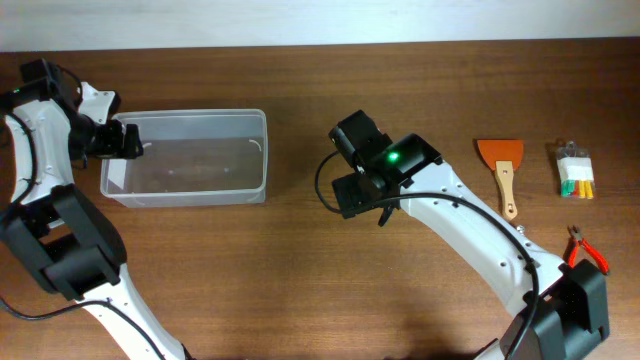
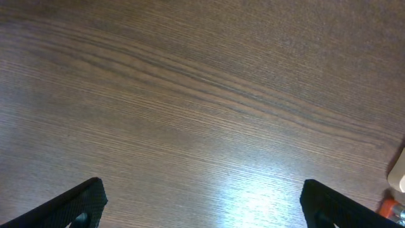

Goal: Pack container
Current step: 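Lower the left gripper and pinch the container's left wall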

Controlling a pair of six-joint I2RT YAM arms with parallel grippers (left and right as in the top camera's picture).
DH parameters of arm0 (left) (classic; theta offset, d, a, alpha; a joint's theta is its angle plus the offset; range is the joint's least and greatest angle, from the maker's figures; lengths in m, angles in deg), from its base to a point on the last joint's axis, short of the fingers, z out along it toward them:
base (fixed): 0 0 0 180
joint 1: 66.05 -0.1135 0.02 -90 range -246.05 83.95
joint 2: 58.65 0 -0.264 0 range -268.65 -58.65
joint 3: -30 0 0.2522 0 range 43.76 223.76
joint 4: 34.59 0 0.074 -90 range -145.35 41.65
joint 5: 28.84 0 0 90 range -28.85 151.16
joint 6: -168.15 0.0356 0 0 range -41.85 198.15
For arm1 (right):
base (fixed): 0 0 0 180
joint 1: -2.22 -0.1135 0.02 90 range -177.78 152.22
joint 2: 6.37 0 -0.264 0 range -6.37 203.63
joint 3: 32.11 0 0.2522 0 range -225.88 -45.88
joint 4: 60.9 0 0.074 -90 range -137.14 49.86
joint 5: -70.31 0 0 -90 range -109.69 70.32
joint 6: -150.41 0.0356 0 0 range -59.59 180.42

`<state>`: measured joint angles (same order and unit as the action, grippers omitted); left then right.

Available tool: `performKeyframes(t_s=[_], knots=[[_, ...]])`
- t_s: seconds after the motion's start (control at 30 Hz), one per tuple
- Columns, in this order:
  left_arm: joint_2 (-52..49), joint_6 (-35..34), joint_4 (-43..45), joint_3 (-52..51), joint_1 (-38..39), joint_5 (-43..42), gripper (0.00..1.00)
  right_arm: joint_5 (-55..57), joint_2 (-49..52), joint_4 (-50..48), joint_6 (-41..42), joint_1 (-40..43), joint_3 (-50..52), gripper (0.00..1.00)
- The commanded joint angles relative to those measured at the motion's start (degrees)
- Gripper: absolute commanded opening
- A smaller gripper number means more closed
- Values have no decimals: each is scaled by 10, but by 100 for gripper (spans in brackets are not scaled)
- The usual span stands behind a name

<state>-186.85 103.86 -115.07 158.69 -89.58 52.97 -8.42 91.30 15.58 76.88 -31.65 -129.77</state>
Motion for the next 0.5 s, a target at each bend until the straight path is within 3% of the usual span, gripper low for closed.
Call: performKeyframes(t_s=[0.0,0.33,0.47], knots=[[-26,-21,1,5,-2,27,99,15,1,-2,-12,-1,-10,99],[-33,-49,7,4,-2,67,100,30,1,-2,-17,-1,-10,99],[-33,-49,7,4,-2,67,79,30,1,-2,-17,-1,-10,99]])
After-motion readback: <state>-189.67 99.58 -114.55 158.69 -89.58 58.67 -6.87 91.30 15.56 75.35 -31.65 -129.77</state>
